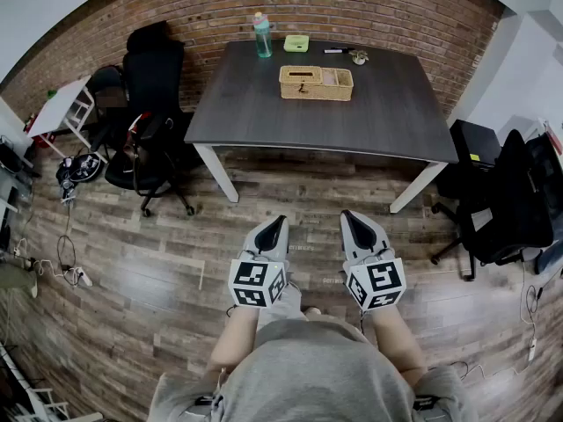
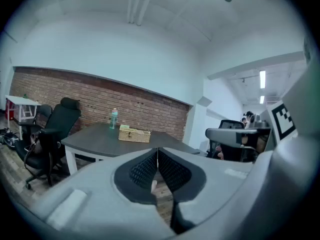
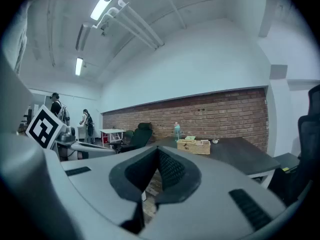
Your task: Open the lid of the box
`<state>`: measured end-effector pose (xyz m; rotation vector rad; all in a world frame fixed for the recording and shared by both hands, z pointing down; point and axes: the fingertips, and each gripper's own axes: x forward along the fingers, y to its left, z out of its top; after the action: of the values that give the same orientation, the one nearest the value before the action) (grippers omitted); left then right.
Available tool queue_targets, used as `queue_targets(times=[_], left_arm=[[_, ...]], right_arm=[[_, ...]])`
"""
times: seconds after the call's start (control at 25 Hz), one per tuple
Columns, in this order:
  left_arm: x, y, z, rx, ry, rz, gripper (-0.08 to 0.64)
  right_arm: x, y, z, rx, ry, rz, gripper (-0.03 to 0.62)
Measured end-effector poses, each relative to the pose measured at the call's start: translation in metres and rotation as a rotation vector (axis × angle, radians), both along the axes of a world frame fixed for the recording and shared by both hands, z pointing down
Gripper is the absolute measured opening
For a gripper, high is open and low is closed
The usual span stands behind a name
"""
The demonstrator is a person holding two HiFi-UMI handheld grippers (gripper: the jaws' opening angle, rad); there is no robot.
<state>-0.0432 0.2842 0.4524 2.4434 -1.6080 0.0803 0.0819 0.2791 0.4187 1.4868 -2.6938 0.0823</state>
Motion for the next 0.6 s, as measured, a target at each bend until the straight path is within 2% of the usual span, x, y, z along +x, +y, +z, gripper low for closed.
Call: queue_targets(times=[0.2, 0.44, 0.6], left_arm=[[0.007, 0.017, -0.012, 0.029, -0.004, -0.006, 0.02], [0.011, 0.019, -0.02, 0.061, -0.03, 0.002, 0.02], [0.016, 0.019, -0.025, 0.068, -0.021, -0.004, 0.02]], right_arm=[[0.006, 0.017, -0.005, 0.023, 0.002, -0.006, 0.002], [0.006, 0.023, -0.002, 0.038, -0.003, -0.014, 0.002], [0.01, 0.025, -0.008, 0.055, 0.002, -0.029, 0.002]])
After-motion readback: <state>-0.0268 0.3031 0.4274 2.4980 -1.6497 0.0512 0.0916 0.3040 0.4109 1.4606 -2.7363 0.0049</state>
